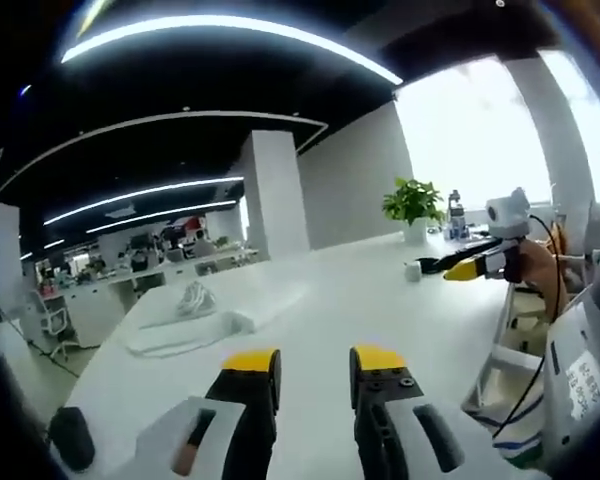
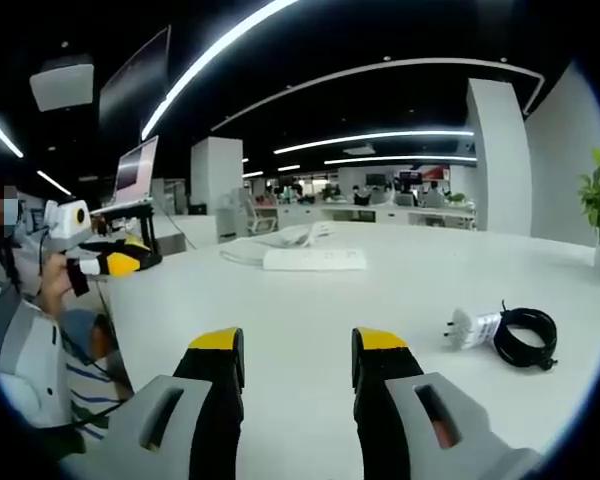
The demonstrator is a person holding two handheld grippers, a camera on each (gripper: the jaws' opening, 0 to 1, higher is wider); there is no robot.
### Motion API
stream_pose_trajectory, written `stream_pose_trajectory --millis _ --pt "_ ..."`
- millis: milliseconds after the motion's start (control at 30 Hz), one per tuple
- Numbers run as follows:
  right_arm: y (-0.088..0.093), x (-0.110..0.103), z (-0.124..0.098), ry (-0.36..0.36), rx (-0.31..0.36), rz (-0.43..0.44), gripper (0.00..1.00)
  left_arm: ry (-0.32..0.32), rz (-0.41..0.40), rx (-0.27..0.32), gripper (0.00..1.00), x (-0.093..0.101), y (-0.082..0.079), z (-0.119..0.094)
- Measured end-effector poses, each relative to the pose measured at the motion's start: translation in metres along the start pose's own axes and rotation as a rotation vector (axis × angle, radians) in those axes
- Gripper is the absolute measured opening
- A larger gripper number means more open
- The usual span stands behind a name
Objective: Straighten the power strip on the desk, plug the charger into it
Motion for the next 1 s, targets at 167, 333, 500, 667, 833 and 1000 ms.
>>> stream_pose_trajectory --millis 167,333,500,667,833,1000 --pt "0.0 0.0 0.0 -0.003 -0.003 -0.001 0.43 -0.027 -0.006 0.027 0.26 -0.004 -0.003 0.002" --pt "0.0 0.001 0.0 0.002 -0.001 -0.002 0.43 -0.045 -0.011 0.036 0.26 -0.008 -0.004 0.0" --pt "0.0 0.0 0.001 -0.001 -0.001 -0.001 0.43 -0.096 0.031 0.038 0.26 -0.014 -0.006 0.0" --pt "0.001 0.0 0.001 0.001 0.0 0.0 0.43 -0.103 0.02 0.045 0.25 -0.017 -0.005 0.0" --pt "0.0 0.001 0.0 0.007 0.005 -0.004 0.43 -0.104 0.021 0.031 0.25 -0.018 -0.003 0.002" --pt "0.0 0.002 0.0 0.011 0.003 -0.004 0.43 -0.083 0.011 0.012 0.25 -0.015 0.002 0.006"
Point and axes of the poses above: the point that each gripper's makers call its tool centre point, and the gripper's own axes: z roughly forward along the fingers, x roughly to its right, y roughly out of its underside, the point moved 5 cm from there along -z, roughly backward along the fingers, and after that the axes turned 7 degrees about z, right-handed, at the moved point
